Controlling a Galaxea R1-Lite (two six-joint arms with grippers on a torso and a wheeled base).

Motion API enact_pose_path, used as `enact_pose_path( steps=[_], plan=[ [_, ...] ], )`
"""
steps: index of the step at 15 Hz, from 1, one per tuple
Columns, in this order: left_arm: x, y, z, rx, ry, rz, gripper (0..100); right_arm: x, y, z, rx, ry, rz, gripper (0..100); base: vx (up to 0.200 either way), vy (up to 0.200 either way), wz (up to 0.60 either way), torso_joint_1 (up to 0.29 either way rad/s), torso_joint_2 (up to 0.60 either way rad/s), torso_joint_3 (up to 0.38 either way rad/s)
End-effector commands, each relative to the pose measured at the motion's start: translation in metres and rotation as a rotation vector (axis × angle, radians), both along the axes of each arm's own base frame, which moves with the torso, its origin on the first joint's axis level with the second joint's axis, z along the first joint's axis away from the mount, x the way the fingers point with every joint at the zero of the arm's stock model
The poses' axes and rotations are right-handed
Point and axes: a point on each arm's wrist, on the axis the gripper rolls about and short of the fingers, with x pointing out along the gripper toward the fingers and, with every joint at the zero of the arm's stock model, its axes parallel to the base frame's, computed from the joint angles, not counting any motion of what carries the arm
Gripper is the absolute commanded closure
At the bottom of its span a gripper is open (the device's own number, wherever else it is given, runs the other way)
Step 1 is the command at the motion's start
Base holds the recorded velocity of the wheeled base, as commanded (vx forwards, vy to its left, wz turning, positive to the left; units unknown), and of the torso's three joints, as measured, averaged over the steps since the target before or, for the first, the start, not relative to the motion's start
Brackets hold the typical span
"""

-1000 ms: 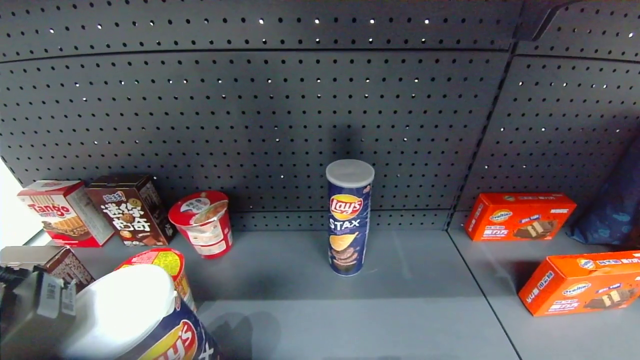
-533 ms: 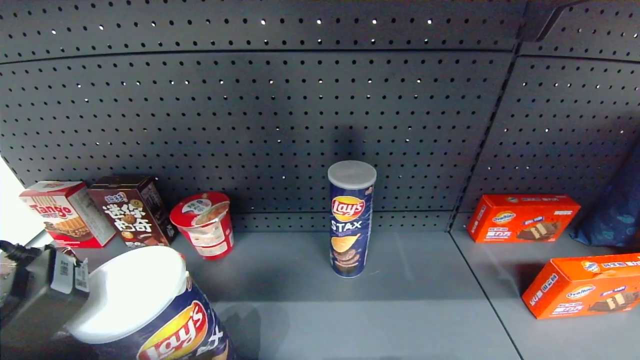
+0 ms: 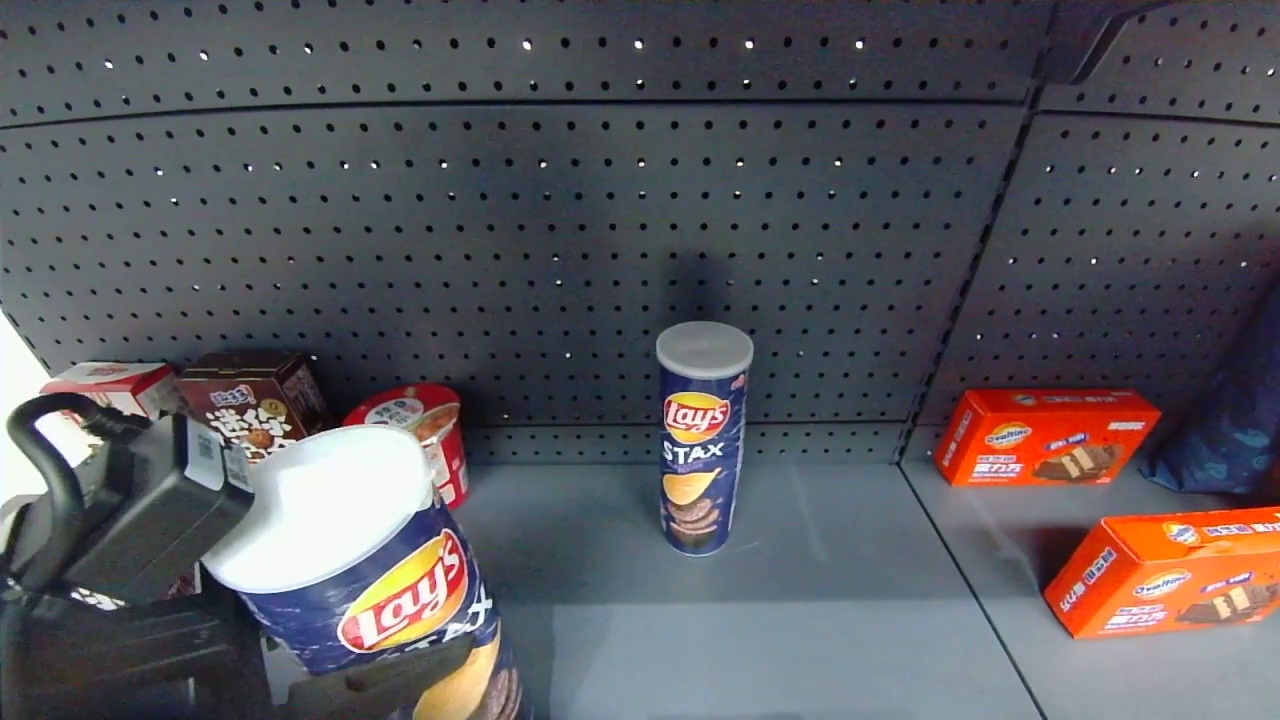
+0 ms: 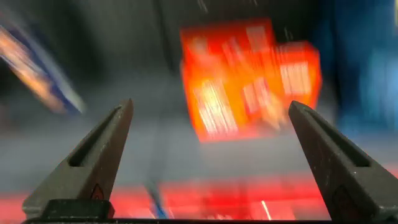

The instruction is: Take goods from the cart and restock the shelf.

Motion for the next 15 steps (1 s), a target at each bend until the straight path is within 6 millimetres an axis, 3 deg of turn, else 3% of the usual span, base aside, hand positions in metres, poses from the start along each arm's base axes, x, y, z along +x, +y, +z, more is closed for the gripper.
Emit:
enact_pose_path(
  steps=[1,6,10,15],
  plan=[
    [0.01,-0.009,-0.005,0.041,0.017,-0.011,100,0.036,0.004,0.075,-0.058,0.05,0.242,0,0.0,0.0,0.0,0.0,0.0,0.0],
    [0.02,-0.023,-0.009,0.083,0.027,-0.058,100,0.101,0.04,0.092,-0.157,0.239,0.584,0,0.0,0.0,0.0,0.0,0.0,0.0],
    [0.026,-0.029,-0.008,0.08,0.019,-0.061,100,0.127,0.064,0.094,-0.196,0.312,0.586,0,0.0,0.0,0.0,0.0,0.0,0.0],
    [0.031,-0.034,-0.009,0.063,-0.004,-0.062,100,0.176,0.098,0.093,-0.231,0.327,0.663,0,0.0,0.0,0.0,0.0,0.0,0.0]
  ],
)
